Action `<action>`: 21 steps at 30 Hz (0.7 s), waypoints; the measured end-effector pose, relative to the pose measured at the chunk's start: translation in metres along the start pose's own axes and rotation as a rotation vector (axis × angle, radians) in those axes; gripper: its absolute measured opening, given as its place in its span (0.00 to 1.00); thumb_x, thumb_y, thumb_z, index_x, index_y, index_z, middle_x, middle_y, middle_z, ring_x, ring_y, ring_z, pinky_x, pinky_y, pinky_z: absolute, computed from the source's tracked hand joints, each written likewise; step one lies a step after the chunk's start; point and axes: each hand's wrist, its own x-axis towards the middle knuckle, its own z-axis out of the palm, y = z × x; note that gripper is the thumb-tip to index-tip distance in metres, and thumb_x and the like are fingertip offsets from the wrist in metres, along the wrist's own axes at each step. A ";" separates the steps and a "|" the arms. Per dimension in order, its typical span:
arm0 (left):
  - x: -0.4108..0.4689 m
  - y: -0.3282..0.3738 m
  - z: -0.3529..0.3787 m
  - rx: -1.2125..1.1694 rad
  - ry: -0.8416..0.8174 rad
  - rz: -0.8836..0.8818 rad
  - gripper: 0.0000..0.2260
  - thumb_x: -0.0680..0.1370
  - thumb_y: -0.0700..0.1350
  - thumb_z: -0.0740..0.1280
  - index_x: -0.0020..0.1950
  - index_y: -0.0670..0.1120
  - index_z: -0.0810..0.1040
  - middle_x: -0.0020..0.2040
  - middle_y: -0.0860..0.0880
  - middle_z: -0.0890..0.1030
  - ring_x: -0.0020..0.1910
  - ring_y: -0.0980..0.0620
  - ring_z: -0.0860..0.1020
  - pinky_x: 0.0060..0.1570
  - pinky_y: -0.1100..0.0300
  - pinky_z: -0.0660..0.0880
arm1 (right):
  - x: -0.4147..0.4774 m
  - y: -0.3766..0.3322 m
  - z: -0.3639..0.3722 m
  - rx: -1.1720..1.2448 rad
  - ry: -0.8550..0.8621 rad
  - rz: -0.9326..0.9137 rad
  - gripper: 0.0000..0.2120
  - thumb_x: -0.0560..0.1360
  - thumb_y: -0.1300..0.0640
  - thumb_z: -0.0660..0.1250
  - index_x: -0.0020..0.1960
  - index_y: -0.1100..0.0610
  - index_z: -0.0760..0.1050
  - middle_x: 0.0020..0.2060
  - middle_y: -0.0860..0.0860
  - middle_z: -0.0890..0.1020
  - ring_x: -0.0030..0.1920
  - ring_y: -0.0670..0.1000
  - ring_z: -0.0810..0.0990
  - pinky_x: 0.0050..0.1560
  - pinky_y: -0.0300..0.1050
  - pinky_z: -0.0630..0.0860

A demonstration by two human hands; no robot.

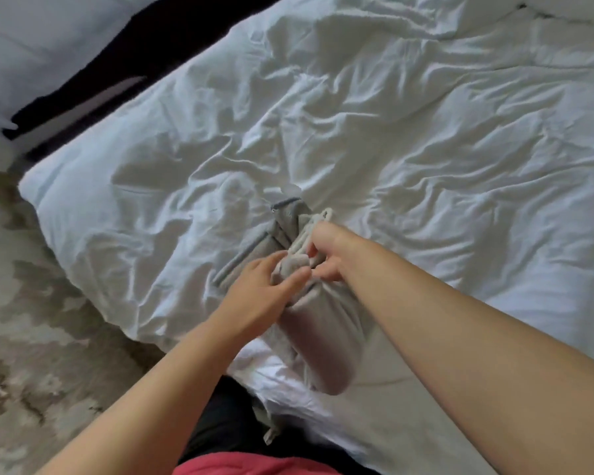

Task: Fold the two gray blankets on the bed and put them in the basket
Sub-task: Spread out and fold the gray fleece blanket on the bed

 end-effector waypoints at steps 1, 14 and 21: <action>-0.006 0.004 0.005 0.087 -0.075 -0.022 0.28 0.68 0.72 0.61 0.62 0.58 0.75 0.57 0.59 0.73 0.57 0.59 0.73 0.56 0.64 0.69 | 0.003 0.001 -0.002 -0.127 0.016 -0.020 0.19 0.80 0.65 0.43 0.37 0.63 0.68 0.26 0.55 0.72 0.28 0.50 0.69 0.45 0.38 0.73; 0.018 -0.065 0.006 0.264 0.138 0.000 0.13 0.73 0.40 0.63 0.57 0.46 0.73 0.54 0.48 0.79 0.55 0.46 0.76 0.46 0.62 0.65 | 0.077 -0.008 -0.083 -0.711 -0.048 -0.548 0.12 0.70 0.52 0.75 0.52 0.52 0.80 0.46 0.47 0.85 0.50 0.50 0.83 0.49 0.41 0.78; 0.056 -0.090 -0.029 -0.725 0.222 -0.682 0.14 0.68 0.41 0.65 0.52 0.48 0.81 0.52 0.44 0.81 0.51 0.43 0.79 0.49 0.49 0.76 | 0.117 -0.025 -0.027 -0.481 -0.086 -0.541 0.10 0.75 0.55 0.70 0.54 0.59 0.80 0.38 0.48 0.84 0.37 0.45 0.83 0.35 0.35 0.75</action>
